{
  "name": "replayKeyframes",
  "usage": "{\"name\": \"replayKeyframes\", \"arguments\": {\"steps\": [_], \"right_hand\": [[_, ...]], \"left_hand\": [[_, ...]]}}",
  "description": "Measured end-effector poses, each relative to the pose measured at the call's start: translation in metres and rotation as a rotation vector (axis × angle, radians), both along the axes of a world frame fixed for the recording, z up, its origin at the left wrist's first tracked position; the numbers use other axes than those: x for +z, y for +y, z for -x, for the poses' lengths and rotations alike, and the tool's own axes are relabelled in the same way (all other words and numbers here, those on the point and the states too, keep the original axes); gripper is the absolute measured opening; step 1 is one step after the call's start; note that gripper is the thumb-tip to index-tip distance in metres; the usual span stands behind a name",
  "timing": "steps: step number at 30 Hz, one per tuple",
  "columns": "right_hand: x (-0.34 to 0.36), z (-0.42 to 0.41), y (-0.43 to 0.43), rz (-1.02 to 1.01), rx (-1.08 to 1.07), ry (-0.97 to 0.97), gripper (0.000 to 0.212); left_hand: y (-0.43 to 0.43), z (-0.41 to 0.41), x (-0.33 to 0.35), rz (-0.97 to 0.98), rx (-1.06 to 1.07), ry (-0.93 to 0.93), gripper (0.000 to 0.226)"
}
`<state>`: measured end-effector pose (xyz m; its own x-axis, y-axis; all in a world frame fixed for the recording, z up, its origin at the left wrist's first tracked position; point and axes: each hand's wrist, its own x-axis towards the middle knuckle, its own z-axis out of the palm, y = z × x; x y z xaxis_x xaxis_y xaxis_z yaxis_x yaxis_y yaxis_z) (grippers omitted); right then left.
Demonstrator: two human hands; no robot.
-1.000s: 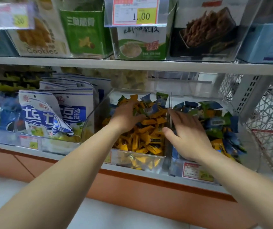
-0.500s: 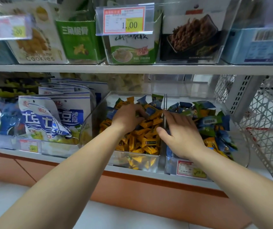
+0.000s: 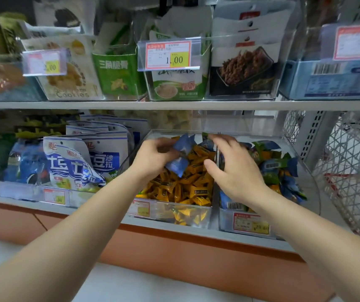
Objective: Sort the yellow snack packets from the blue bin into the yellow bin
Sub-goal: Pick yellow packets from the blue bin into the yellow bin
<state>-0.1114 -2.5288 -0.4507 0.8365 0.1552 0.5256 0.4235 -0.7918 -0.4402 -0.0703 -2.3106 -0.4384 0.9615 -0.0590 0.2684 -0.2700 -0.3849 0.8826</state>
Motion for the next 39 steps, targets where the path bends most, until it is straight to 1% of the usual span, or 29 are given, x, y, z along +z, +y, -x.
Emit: {"name": "replayKeyframes", "arguments": {"steps": [2, 4, 6, 7, 8, 10, 11, 14, 17, 19, 22, 24, 25, 26, 28, 29, 32, 33, 34, 36, 37, 39], "right_hand": [[0.006, 0.012, 0.01, -0.299, 0.17, 0.189, 0.061], [0.007, 0.026, 0.018, -0.497, 0.267, 0.371, 0.053], [0.007, 0.037, 0.02, -0.636, 0.269, 0.426, 0.03], [0.009, 0.041, 0.018, -0.713, 0.253, 0.445, 0.019], [0.01, 0.045, 0.016, -0.785, 0.238, 0.476, 0.013], [0.011, 0.049, 0.008, -0.917, 0.212, 0.547, 0.014], [0.012, 0.051, 0.003, -0.974, 0.198, 0.562, 0.016], [0.012, 0.053, -0.01, -1.074, 0.191, 0.545, 0.024], [0.01, 0.056, -0.018, -1.057, 0.274, 0.589, 0.026], [0.005, 0.057, -0.02, -1.018, 0.312, 0.61, 0.025], [0.0, 0.055, -0.026, -1.078, 0.309, 0.586, 0.023], [-0.002, 0.052, -0.033, -1.09, 0.323, 0.593, 0.022], [-0.004, 0.05, -0.036, -1.072, 0.319, 0.594, 0.021], [-0.007, 0.046, -0.04, -1.059, 0.299, 0.588, 0.02], [-0.015, 0.039, -0.047, -1.054, 0.207, 0.544, 0.018], [-0.019, 0.035, -0.05, -1.027, 0.142, 0.511, 0.02], [-0.024, 0.025, -0.057, -0.901, 0.019, 0.442, 0.04], [-0.025, 0.022, -0.059, -0.884, -0.001, 0.421, 0.043], [-0.026, 0.018, -0.06, -0.878, -0.012, 0.4, 0.041], [-0.029, 0.012, -0.062, -0.872, -0.022, 0.37, 0.027], [-0.031, 0.008, -0.063, -0.865, -0.03, 0.367, 0.023], [-0.035, 0.002, -0.064, -0.839, -0.039, 0.368, 0.022]], "left_hand": [[-0.008, 0.026, 0.007, 0.177, -0.097, 0.109, 0.022], [-0.017, 0.046, 0.01, 0.262, -0.176, 0.156, 0.023], [-0.028, 0.061, 0.009, 0.278, -0.198, 0.152, 0.021], [-0.033, 0.066, 0.006, 0.278, -0.176, 0.143, 0.018], [-0.037, 0.071, 0.003, 0.283, -0.133, 0.135, 0.013], [-0.044, 0.077, -0.002, 0.306, -0.024, 0.127, 0.006], [-0.046, 0.078, -0.004, 0.317, 0.01, 0.128, 0.008], [-0.053, 0.082, -0.006, 0.359, 0.042, 0.133, 0.013], [-0.064, 0.087, -0.006, 0.446, 0.027, 0.149, 0.007], [-0.073, 0.091, -0.007, 0.496, -0.021, 0.169, 0.007], [-0.083, 0.096, -0.01, 0.509, -0.11, 0.185, 0.017], [-0.084, 0.097, -0.012, 0.496, -0.179, 0.215, 0.018], [-0.083, 0.095, -0.013, 0.44, -0.192, 0.219, 0.018], [-0.079, 0.09, -0.014, 0.322, -0.167, 0.188, 0.017], [-0.07, 0.067, -0.014, 0.025, -0.03, 0.051, 0.013], [-0.066, 0.051, -0.011, -0.089, 0.038, -0.01, 0.012], [-0.065, -0.009, -0.007, -0.374, 0.136, -0.071, 0.018], [-0.068, -0.031, -0.008, -0.465, 0.154, -0.076, 0.023], [-0.073, -0.051, -0.009, -0.525, 0.161, -0.085, 0.029], [-0.083, -0.088, -0.014, -0.538, 0.152, -0.073, 0.047], [-0.087, -0.103, -0.017, -0.519, 0.144, -0.025, 0.058], [-0.095, -0.129, -0.023, -0.512, 0.149, 0.106, 0.079]]}}
